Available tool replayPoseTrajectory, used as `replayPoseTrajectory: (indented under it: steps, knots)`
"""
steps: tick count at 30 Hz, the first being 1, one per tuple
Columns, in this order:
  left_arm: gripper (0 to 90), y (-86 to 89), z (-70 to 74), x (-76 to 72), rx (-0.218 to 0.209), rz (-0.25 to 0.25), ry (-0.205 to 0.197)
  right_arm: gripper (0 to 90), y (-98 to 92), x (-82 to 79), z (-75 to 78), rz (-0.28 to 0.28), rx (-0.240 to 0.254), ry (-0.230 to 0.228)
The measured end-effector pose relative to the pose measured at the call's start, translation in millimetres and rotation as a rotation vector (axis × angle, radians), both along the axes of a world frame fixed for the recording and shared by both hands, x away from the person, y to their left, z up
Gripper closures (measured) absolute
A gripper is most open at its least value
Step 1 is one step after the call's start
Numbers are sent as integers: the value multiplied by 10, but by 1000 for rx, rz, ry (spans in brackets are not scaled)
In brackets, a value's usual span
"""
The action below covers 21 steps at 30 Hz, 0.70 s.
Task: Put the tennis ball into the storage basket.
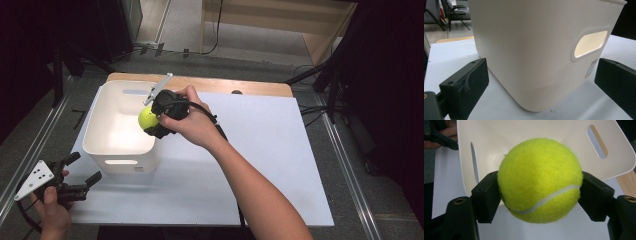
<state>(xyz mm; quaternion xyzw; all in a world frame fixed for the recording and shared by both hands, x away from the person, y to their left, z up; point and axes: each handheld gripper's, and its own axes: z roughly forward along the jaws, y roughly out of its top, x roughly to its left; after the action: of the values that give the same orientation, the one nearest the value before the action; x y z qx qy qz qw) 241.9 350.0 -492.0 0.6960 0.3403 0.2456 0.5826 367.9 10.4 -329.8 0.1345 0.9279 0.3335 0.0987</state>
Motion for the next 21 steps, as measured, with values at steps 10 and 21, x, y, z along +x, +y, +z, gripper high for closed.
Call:
replayPoseTrajectory:
  steps: [10,21]
  knots:
    - [0,0,0,-1,1,-1,0,245,88,-13,-21,12,-5,12]
    - [0,1,0,0,0,-1,1,245,179,-6,-85,26,-14,12]
